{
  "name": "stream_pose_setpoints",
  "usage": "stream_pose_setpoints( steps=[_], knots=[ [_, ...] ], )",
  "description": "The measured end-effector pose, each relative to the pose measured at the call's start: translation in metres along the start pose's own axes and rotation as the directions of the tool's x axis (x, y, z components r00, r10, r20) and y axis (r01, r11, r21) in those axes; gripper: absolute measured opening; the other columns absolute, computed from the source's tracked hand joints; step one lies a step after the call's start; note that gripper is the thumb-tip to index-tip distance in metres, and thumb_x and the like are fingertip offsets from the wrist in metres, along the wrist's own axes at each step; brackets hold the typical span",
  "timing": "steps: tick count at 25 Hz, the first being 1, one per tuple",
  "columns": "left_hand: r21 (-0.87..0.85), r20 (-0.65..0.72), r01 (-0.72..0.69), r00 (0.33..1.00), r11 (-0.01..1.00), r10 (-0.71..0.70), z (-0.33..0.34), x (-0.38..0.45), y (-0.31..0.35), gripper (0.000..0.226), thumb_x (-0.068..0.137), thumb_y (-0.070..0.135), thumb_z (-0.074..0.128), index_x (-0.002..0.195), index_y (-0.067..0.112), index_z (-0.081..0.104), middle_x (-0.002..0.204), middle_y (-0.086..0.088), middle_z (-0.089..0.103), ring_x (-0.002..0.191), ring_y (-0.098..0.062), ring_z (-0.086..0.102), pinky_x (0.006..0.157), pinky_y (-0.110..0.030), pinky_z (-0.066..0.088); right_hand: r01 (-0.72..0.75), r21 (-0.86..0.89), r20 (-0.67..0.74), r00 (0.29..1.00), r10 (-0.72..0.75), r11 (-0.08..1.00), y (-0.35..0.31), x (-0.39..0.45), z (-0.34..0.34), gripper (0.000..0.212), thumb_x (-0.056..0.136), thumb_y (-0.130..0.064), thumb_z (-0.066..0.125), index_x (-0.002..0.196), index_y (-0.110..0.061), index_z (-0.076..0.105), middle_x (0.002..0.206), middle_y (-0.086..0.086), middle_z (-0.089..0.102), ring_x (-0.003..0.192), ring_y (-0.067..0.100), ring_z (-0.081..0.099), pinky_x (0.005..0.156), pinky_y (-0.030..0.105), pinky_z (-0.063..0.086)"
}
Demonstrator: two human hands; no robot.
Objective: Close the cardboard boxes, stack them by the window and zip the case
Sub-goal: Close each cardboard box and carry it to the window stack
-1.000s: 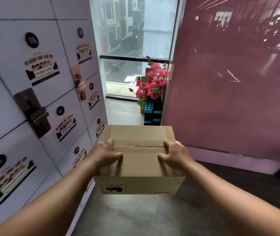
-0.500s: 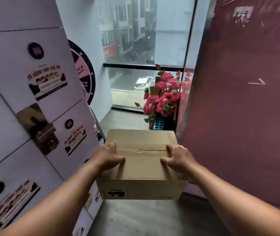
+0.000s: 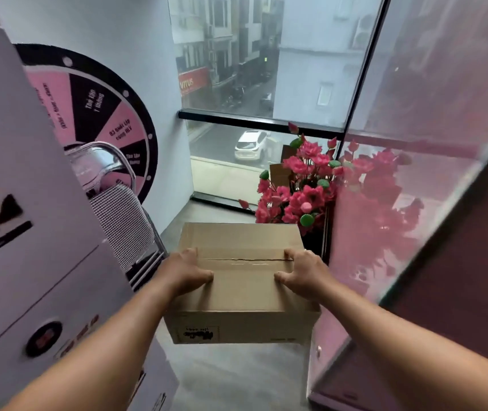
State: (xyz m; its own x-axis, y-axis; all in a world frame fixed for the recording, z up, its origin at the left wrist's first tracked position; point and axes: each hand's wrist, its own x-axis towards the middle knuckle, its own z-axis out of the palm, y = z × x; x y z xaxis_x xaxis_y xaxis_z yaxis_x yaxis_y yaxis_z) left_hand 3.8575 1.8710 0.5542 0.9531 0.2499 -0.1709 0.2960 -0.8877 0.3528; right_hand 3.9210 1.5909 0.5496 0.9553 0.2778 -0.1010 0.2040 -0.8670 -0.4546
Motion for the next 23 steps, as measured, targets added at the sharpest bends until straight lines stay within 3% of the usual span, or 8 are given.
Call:
stream_pose_setpoints(
  steps=[5,11,16,23],
  knots=[
    [-0.032,-0.019,-0.034,0.999,0.999,0.034,-0.031,0.127,-0.002,0.048,0.071,0.055,0.063,0.106,0.022,0.054,0.105,-0.005,0.063,0.097,-0.024,0.056,0.079,-0.035,0.050,0.004,0.017,-0.024,1.000,-0.004,1.000,-0.020,0.124,-0.022,0.054,0.080,-0.047,0.073,0.124,-0.018,0.063,0.123,0.009,0.065,0.115,0.027,0.059,0.095,0.034,0.049],
    [-0.014,-0.008,0.033,0.999,0.999,-0.033,-0.052,0.279,-0.004,0.048,0.063,0.054,0.062,0.099,0.025,0.053,0.100,-0.005,0.062,0.095,-0.026,0.056,0.068,-0.033,0.042,0.033,0.030,-0.015,0.999,-0.032,0.999,-0.030,0.280,-0.024,0.050,0.081,-0.044,0.071,0.122,-0.018,0.062,0.119,0.010,0.064,0.110,0.030,0.061,0.089,0.037,0.050],
    [-0.057,-0.006,0.130,0.991,0.990,-0.131,-0.075,0.390,-0.004,0.058,0.060,0.057,0.063,0.109,0.028,0.054,0.110,-0.006,0.062,0.099,-0.027,0.059,0.081,-0.035,0.050,0.083,0.051,-0.022,0.996,-0.082,0.995,-0.038,0.413,-0.034,0.043,0.080,-0.041,0.074,0.114,-0.016,0.065,0.107,0.008,0.066,0.104,0.028,0.061,0.079,0.032,0.044],
    [-0.109,-0.022,0.176,0.984,0.978,-0.179,-0.111,0.526,-0.018,0.050,0.064,0.054,0.066,0.105,0.029,0.052,0.106,-0.006,0.063,0.101,-0.027,0.058,0.087,-0.038,0.052,0.098,0.091,0.010,0.995,-0.100,0.991,-0.067,0.569,-0.033,0.044,0.081,-0.039,0.074,0.119,-0.018,0.063,0.118,0.010,0.065,0.113,0.029,0.058,0.091,0.035,0.046]
  ],
)
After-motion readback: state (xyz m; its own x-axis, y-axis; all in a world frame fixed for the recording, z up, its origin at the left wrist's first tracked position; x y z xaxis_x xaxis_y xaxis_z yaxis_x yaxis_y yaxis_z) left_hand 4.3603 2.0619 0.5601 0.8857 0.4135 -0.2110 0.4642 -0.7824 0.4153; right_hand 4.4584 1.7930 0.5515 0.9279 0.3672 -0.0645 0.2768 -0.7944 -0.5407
